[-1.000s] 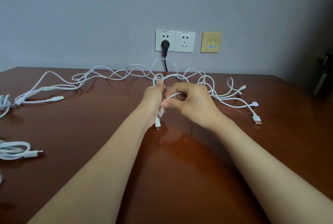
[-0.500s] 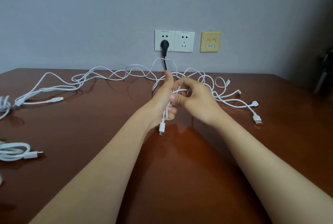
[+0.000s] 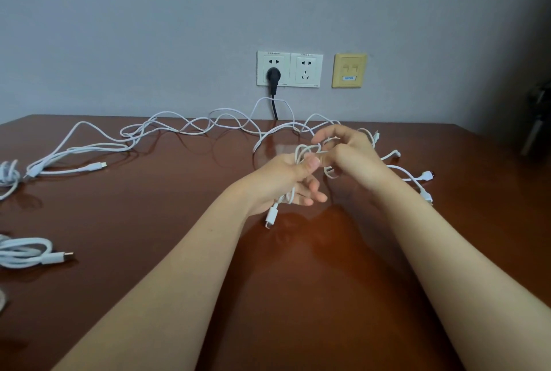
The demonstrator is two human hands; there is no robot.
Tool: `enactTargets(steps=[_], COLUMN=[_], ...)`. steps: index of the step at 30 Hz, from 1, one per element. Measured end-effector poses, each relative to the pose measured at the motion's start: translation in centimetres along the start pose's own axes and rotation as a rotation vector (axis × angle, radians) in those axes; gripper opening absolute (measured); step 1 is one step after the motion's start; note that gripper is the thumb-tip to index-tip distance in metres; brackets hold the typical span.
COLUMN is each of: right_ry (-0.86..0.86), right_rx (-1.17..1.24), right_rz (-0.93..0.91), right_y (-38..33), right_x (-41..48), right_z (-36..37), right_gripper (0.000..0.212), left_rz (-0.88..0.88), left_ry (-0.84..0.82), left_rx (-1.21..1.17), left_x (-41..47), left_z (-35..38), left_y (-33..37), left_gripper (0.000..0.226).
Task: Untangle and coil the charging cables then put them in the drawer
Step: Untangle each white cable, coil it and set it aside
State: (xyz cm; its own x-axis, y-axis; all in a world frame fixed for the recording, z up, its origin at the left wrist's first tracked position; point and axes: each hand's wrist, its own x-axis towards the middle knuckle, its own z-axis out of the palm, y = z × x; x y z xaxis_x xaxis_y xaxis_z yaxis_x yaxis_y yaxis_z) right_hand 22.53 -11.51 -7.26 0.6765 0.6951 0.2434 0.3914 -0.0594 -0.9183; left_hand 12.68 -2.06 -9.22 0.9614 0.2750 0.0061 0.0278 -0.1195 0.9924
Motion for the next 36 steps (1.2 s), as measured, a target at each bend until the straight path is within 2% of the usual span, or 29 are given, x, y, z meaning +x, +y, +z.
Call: enactTargets(steps=[5,8,10,13,15,17,22,24,29,33,36], right_ry=[-0.128,-0.126,-0.089,-0.053,-0.048,-0.008,0.073,0.065,0.032,0.050,0.038], right_rx=[0.191,0.273,0.323,0.245,0.114,-0.021,-0.166,-0.171,-0.123,-0.110,-0.088], right_rz=[-0.017,-0.042,-0.034,-0.063,-0.105,-0.154,-0.193,-0.233,-0.347,-0.349,-0.341], right_y=[0.2,0.6,0.8,1.1,1.4,1.4,1.0,0.8,0.6,1.2,1.3], right_x=[-0.3,-0.1,0.1,0.2,0.2,0.3,0.6,0.4,0.0,0.2,0.3], right_z=[0.4,0.5,0.3,0.5,0.9,1.1,1.3,1.3,0.7,0.9,0.7], right_gripper=[0.034,0.035,0.029,0.017,0.021,0.026,0.018,0.017,0.032,0.027,0.025], left_rz=[0.026,0.047,0.043,0.052,0.079,0.100,0.114,0.119,0.089,0.046,-0.011], left_ry=[0.102,0.154,0.248,0.361,0.381,0.377,0.340,0.309,0.185,0.135,0.104], left_rx=[0.091,0.105,0.105,0.173,0.305,0.371,0.365,0.347,0.189,0.104,-0.018], left_x=[-0.2,0.0,0.2,0.6,0.8,0.8,0.7,0.7,0.1,-0.1,-0.2], left_z=[-0.1,-0.1,-0.4,-0.7,-0.6,-0.4,-0.3,-0.1,0.2,0.2,0.1], left_y=[0.5,0.4,0.3,0.2,0.1,0.0,-0.1,0.0,0.3,0.3,0.5], left_gripper=[0.023,0.017,0.017,0.012,0.010,0.011,0.014,0.019,0.026,0.022,0.027])
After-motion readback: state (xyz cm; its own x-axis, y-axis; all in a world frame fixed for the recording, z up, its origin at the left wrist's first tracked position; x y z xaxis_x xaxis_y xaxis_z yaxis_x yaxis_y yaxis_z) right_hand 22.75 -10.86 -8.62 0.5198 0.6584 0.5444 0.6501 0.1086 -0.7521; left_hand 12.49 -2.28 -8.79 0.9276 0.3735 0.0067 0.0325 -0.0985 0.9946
